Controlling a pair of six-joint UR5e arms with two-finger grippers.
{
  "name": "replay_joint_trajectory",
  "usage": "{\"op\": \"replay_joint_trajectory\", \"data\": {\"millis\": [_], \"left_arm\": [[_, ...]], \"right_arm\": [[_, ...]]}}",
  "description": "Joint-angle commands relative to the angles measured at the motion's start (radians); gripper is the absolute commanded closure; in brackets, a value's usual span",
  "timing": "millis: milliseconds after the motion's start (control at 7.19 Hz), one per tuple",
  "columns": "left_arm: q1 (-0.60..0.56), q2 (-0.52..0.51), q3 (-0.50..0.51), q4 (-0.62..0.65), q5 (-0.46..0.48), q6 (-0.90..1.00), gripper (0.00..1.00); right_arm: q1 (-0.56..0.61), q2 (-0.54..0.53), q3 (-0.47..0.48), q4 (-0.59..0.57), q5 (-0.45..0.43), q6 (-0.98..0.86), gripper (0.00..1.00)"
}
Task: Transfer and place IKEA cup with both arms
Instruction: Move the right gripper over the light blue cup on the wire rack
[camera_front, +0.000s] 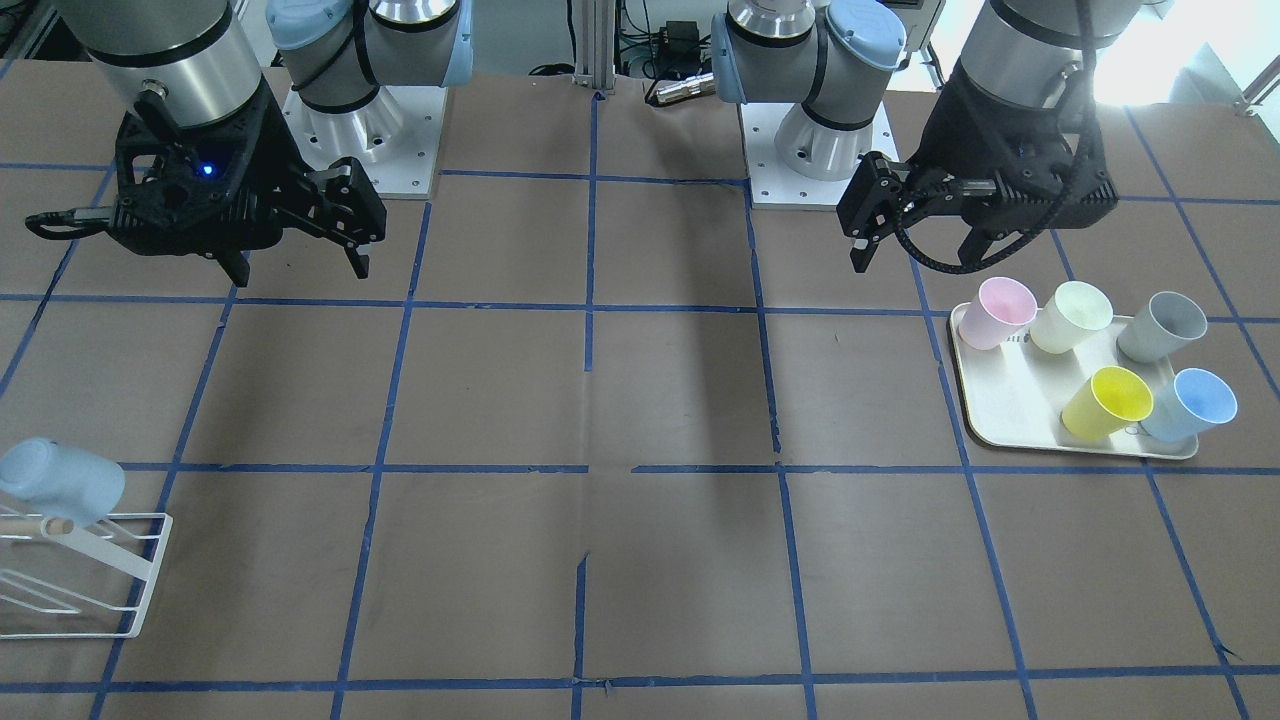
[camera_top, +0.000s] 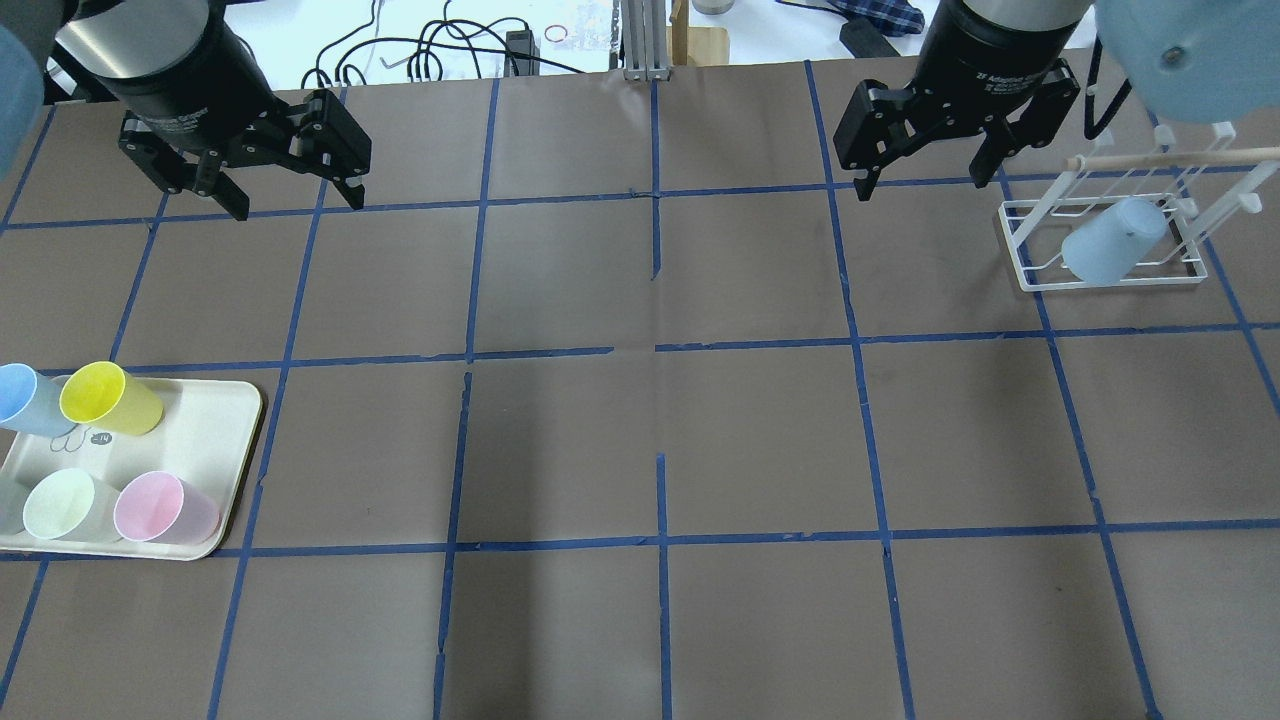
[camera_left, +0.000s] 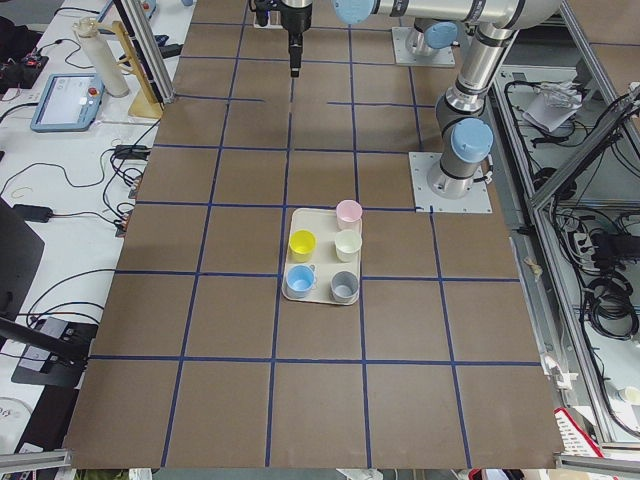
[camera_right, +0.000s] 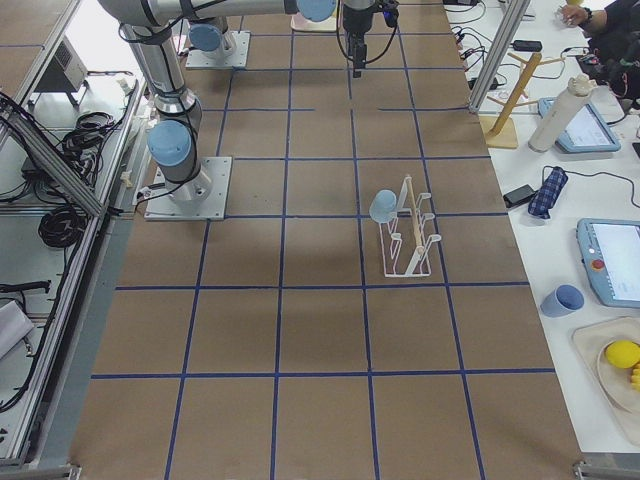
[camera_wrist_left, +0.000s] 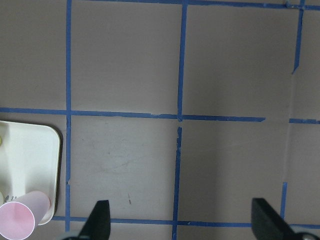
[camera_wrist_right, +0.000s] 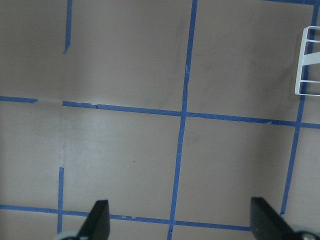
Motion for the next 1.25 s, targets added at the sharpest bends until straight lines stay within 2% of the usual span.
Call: {"op": "replay_joint_trajectory", "data": {"millis": [0, 278, 417, 556, 695, 834, 1113], "left_arm": [[0.0, 0.0, 0.0, 0.0, -0.001, 0.0, 0.0], [0.0, 0.0, -0.003, 0.0, -0.001, 0.0, 0.0], [0.0, 0.0, -0.004, 0.0, -0.001, 0.0, 0.0], [0.0, 0.0, -0.004, 0.0, -0.001, 0.0, 0.0], [0.0, 0.0, -0.001, 0.005, -0.003, 0.0, 0.0], [0.0, 0.0, -0.003, 0.005, -0.003, 0.0, 0.0], [0.0, 0.0, -0.001, 0.005, -0.003, 0.0, 0.0]], "right_arm": [[-0.072, 0.052, 0.008, -0.101, 0.0, -0.126, 0.0], [-0.14, 0.113, 0.008, -0.196, -0.012, -0.159, 0.0], [-0.167, 0.156, 0.008, -0.207, -0.044, -0.161, 0.0], [-0.206, 0.189, 0.008, -0.233, -0.125, -0.164, 0.0], [-0.256, 0.2, 0.008, -0.237, -0.123, -0.191, 0.0], [-0.301, 0.203, 0.009, -0.242, -0.123, -0.324, 0.0], [-0.359, 0.21, 0.031, -0.245, -0.109, -0.45, 0.0]]}}
